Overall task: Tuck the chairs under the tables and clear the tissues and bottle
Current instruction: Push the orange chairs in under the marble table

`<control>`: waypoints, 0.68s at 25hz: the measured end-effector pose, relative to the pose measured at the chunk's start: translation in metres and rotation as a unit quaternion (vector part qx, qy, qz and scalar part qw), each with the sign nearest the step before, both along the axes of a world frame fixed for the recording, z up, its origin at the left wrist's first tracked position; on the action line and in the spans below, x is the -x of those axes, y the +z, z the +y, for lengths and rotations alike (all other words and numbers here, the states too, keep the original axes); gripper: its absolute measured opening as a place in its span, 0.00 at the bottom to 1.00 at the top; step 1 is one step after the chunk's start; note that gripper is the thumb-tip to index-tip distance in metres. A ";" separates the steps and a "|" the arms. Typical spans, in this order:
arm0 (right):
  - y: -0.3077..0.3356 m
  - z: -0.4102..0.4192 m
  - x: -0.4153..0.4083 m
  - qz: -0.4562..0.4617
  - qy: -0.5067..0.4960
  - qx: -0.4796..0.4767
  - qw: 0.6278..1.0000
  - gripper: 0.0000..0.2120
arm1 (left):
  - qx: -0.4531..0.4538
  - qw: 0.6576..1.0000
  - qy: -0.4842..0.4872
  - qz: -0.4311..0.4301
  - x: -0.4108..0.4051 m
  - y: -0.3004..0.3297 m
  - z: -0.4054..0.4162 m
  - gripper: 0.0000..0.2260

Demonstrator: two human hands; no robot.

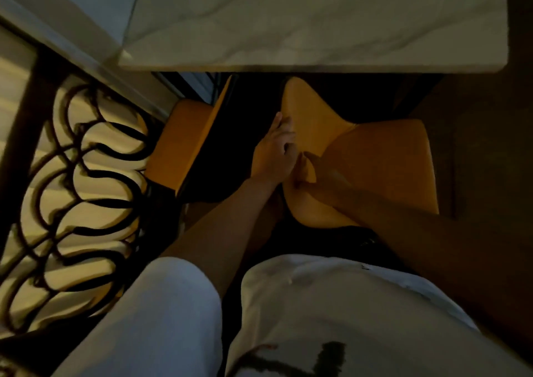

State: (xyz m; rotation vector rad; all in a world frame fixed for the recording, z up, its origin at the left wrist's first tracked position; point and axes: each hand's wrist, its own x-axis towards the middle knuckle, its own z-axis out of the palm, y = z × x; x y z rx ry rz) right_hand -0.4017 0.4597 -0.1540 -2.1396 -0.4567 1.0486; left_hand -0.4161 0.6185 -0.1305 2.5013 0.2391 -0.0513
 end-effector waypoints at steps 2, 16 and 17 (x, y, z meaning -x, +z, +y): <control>0.001 0.008 0.010 -0.002 -0.070 -0.017 0.997 0.33 | -0.045 0.998 -0.040 -0.008 -0.005 0.002 0.021 0.14; 0.020 0.100 0.064 -0.019 -0.302 0.147 0.942 0.48 | -0.395 0.695 -0.601 0.001 -0.132 0.020 0.076 0.33; 0.020 0.102 0.065 -0.017 -0.314 0.165 0.935 0.45 | -0.405 0.685 -0.605 0.012 -0.133 0.018 0.073 0.32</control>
